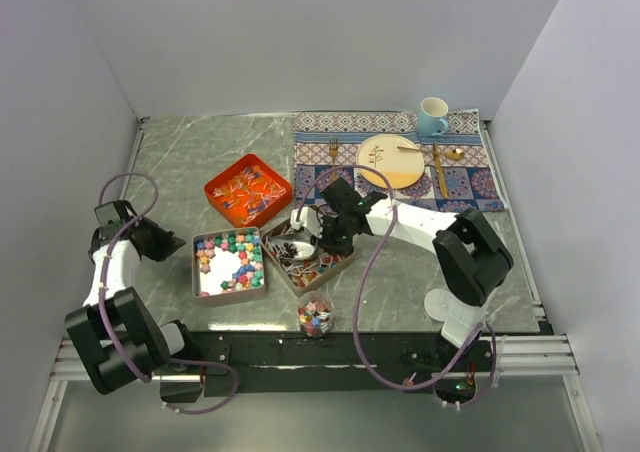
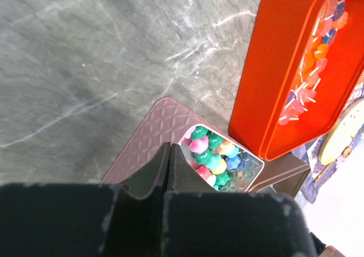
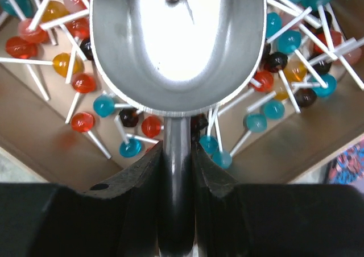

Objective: Pack the candies
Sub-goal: Scoop the fake candies from the storage box, then place the fake candies in the packing bottle.

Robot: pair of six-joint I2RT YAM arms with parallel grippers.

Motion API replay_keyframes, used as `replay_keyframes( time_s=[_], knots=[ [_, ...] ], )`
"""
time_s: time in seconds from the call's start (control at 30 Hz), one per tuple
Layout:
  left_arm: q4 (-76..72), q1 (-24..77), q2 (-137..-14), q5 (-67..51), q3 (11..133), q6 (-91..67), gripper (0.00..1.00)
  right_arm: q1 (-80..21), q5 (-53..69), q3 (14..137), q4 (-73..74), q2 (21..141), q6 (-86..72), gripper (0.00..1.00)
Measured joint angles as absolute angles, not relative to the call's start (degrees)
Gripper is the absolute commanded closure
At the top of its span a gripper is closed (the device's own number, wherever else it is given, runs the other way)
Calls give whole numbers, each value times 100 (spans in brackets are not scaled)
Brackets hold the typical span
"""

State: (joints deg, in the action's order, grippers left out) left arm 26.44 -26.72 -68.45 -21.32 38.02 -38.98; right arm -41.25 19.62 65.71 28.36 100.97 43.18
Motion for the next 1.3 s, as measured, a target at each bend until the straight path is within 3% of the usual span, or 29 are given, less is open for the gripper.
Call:
replay_keyframes(
  time_s=[0.07,0.17,0.27,0.57,0.8,0.9,1.3],
  knots=[
    [2644,-2720,-6845,-2112,3802,-3844,99,-4125,1970,6611,2827,10195,4309,62],
    [2644,-2781,-6845,-2108,3802,-3813,99,-4132,2027,6646,2838,10289,4340,73],
    [2641,-2834,-6845,-2108,3802,-3809,99,-4136,2049,6700,2888,10337,4359,99],
    [2609,-3046,-6845,-2115,3802,-3721,99,-4091,2137,6626,2884,10204,4357,100],
    [2303,-3345,-6845,-2536,3802,-3538,99,-3806,2600,5946,2484,9238,4152,100],
    [2196,-3479,-6845,-2834,3802,-3389,90,-3680,2803,5719,2167,8912,4016,100],
    [2158,-4042,-6984,-3157,4289,-2775,92,-3369,3253,5474,1691,7813,3697,100]
  ],
)
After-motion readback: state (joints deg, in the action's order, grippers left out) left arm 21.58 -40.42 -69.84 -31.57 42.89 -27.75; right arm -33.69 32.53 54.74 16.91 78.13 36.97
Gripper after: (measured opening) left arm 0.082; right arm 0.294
